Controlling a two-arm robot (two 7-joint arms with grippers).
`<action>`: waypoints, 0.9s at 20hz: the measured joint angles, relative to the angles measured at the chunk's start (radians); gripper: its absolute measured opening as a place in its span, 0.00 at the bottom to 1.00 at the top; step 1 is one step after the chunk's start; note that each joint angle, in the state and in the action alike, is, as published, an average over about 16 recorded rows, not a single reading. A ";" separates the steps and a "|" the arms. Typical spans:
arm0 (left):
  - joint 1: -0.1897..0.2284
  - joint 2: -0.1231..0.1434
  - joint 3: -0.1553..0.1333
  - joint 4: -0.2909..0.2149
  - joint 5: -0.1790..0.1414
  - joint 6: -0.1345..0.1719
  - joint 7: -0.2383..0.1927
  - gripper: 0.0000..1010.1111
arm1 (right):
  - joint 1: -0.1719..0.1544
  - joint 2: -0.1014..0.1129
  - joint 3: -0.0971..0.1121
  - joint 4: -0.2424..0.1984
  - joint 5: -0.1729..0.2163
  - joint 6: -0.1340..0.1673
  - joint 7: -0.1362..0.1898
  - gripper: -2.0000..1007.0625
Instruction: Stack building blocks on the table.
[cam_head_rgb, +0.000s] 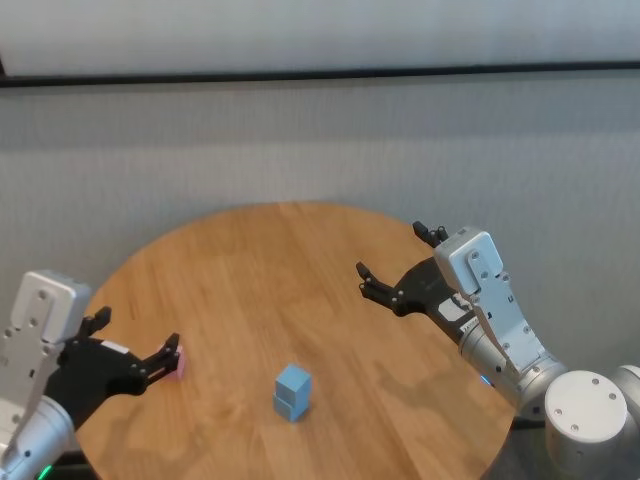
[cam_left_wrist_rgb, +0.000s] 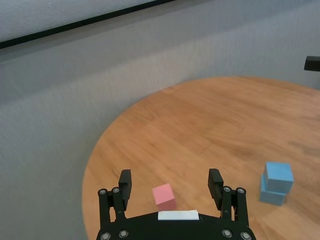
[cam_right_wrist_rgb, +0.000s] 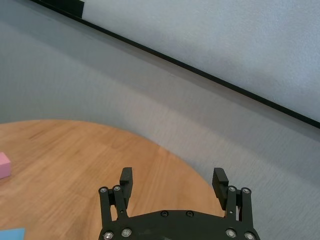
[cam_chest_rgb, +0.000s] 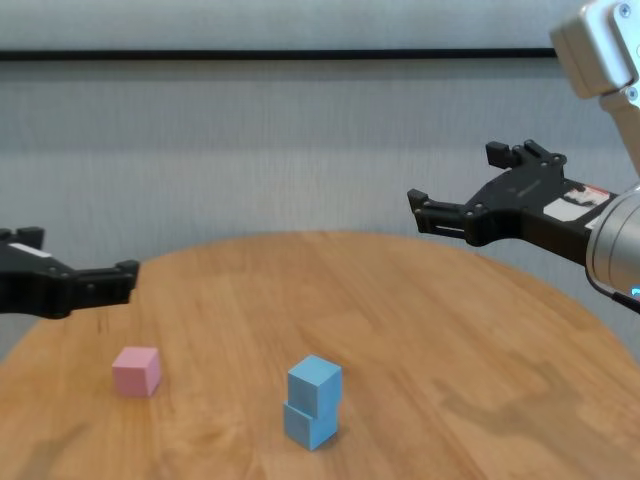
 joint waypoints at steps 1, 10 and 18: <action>0.005 0.003 -0.004 -0.004 0.000 0.004 -0.004 0.99 | 0.000 0.000 0.000 0.000 0.001 0.000 0.000 1.00; 0.032 0.016 -0.043 -0.015 -0.004 0.022 -0.048 0.99 | 0.000 -0.001 -0.001 -0.001 0.004 0.002 0.002 1.00; 0.047 0.027 -0.072 0.000 -0.028 0.035 -0.117 0.99 | 0.000 -0.001 -0.002 -0.001 0.005 0.003 0.003 1.00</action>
